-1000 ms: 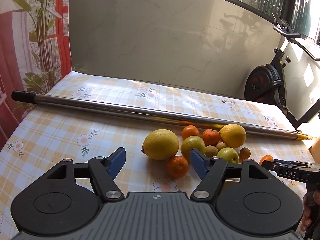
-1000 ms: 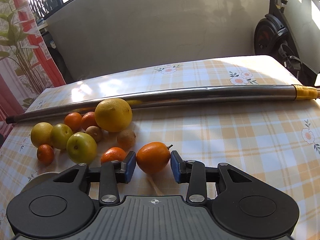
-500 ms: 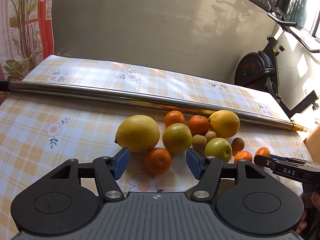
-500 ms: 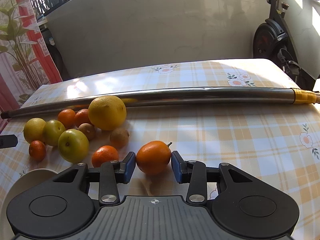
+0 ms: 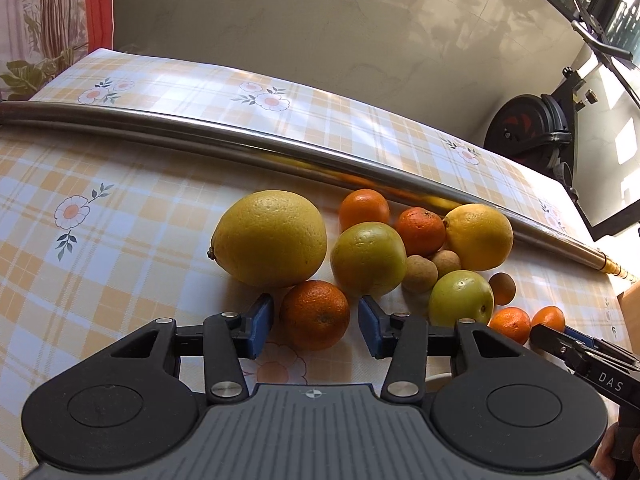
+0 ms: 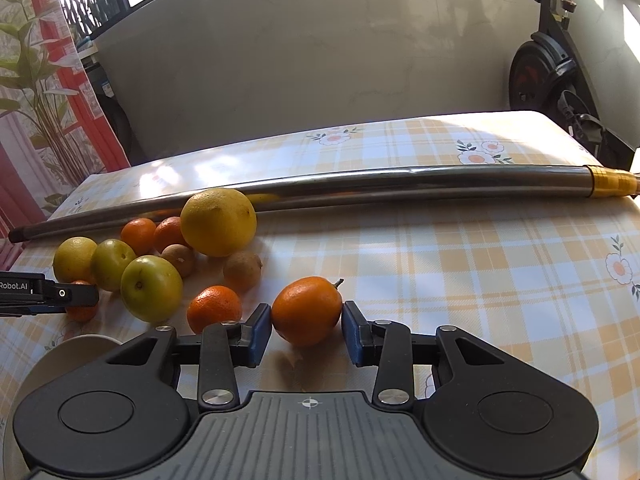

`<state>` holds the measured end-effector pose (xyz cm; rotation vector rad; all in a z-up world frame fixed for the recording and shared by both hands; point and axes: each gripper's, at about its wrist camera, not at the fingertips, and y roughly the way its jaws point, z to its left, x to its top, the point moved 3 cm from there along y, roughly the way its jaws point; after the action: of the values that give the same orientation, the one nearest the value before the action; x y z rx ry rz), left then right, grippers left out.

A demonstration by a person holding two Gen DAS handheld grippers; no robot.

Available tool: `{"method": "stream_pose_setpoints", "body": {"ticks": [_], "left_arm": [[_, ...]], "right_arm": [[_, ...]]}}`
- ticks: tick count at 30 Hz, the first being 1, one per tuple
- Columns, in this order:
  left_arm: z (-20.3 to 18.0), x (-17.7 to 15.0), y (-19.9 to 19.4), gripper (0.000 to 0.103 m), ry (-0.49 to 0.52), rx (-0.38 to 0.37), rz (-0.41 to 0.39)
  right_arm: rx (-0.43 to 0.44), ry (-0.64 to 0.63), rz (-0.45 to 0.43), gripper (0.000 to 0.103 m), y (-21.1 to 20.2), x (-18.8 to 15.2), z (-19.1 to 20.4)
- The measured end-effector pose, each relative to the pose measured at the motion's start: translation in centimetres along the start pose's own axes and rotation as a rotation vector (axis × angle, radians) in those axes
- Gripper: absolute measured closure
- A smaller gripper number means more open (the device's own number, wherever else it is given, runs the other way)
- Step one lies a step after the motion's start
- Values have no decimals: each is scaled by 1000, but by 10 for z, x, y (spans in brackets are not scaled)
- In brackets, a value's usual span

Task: Organize fruits
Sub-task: 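Close the right gripper on a tangerine while the left gripper grasps another tangerine, then carry both tangerines over the white plate and open the right gripper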

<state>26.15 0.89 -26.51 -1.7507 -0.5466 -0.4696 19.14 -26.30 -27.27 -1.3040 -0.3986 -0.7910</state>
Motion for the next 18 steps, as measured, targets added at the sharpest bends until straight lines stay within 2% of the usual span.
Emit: {"method": "stream_pose_setpoints", "body": {"ticks": [6, 14, 18], "left_arm": [[1, -2, -5, 65, -5, 1, -6], [-1, -12, -44, 65, 8, -25, -52], [-5, -22, -65, 65, 18, -44, -82]], "right_arm": [[1, -12, -23, 68, -15, -3, 5], [-4, -33, -62, 68, -47, -10, 15], [32, -22, -76, 68, -64, -19, 25]]}}
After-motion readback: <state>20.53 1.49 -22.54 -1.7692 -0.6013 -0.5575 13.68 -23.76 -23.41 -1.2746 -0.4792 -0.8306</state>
